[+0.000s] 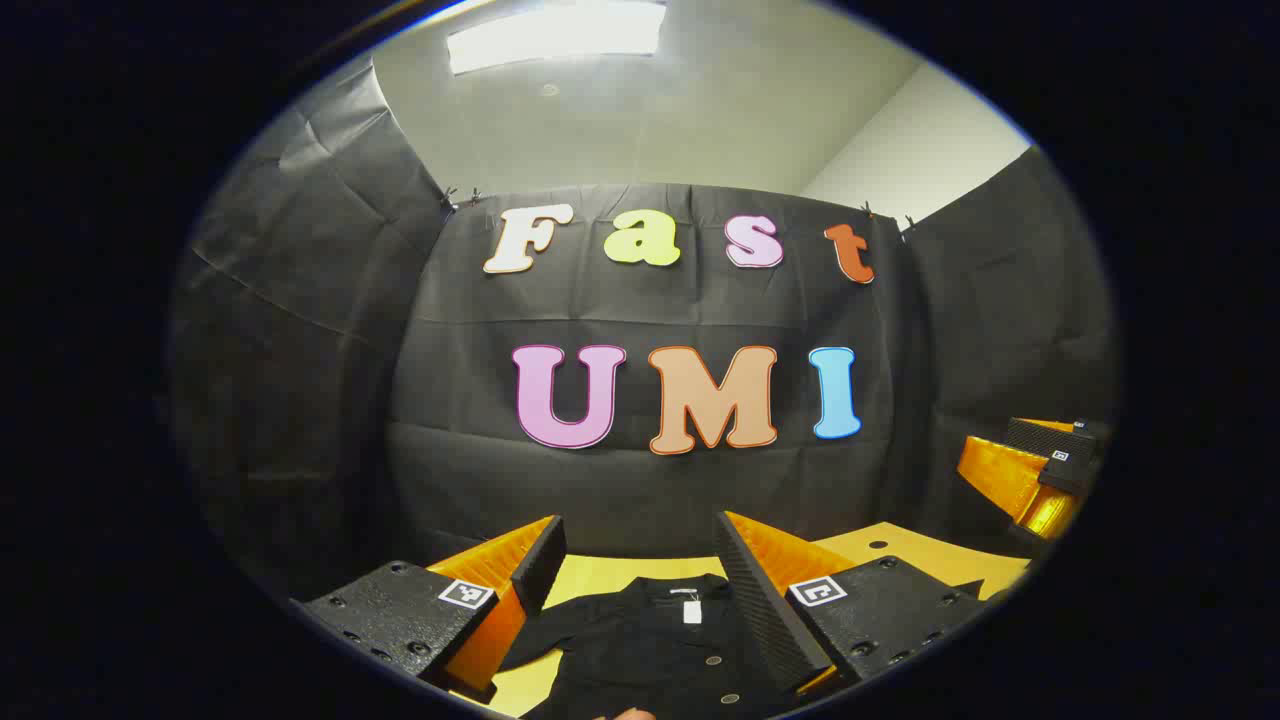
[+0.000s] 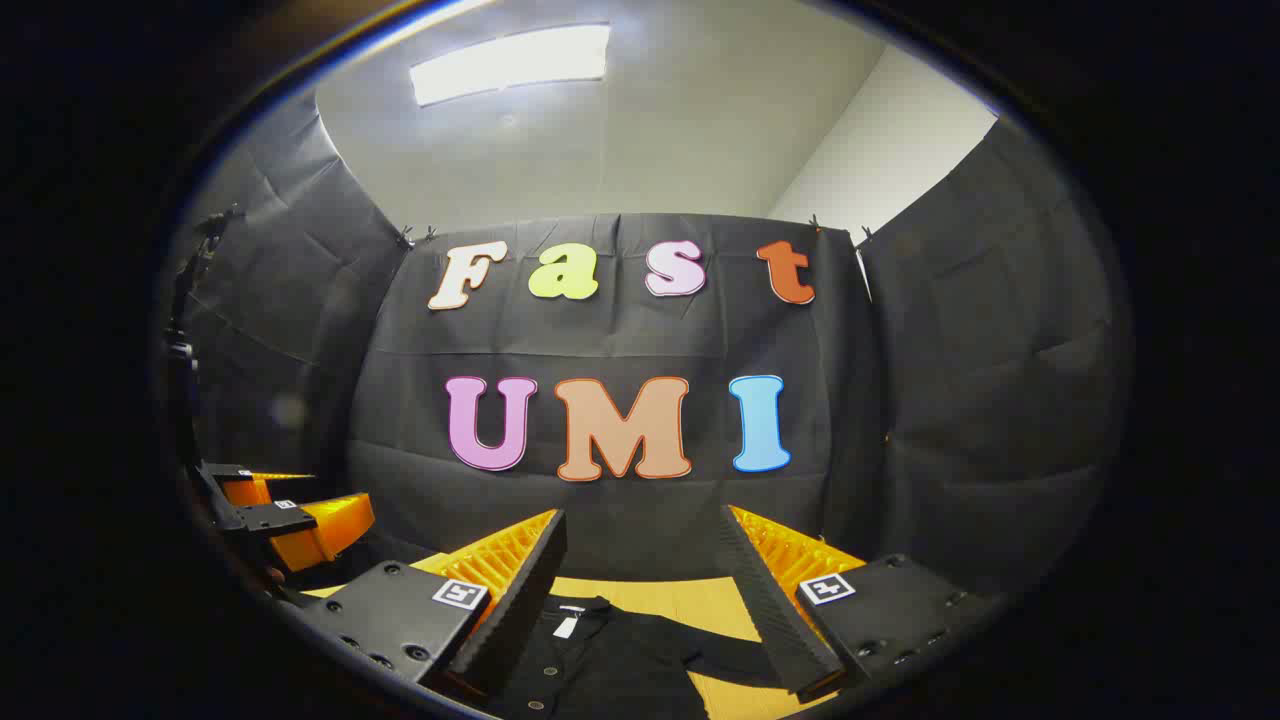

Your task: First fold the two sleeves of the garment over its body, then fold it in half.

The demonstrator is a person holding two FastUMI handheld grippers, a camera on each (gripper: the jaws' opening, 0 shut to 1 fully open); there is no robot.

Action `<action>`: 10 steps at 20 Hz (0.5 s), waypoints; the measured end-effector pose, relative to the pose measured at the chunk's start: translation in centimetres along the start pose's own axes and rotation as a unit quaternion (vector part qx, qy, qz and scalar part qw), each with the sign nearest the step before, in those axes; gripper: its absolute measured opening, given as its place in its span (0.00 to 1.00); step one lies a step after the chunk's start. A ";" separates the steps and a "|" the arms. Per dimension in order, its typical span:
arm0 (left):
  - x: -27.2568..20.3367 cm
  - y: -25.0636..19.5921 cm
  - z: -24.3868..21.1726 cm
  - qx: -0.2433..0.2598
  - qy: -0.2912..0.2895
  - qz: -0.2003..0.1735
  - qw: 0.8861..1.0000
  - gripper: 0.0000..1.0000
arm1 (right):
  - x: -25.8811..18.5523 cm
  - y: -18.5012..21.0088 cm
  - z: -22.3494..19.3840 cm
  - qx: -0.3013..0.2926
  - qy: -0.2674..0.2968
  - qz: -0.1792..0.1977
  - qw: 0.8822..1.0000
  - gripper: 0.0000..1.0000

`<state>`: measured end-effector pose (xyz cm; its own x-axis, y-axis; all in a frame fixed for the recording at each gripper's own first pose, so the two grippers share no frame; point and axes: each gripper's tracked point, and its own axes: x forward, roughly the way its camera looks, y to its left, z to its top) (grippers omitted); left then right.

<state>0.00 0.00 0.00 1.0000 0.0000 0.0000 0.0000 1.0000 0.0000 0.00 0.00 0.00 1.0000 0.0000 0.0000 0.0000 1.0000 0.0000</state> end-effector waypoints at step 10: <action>0.2 0.4 -0.8 -0.004 0.007 0.001 1.000 0.92 | 0.1 0.5 -0.9 0.001 0.012 0.003 1.000 0.99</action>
<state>0.20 0.41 -0.78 0.9999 0.0026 -0.0140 -0.0027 1.0000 -0.0075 0.10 0.47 -0.90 0.9997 0.0055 -0.0249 -0.0054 1.0000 0.0028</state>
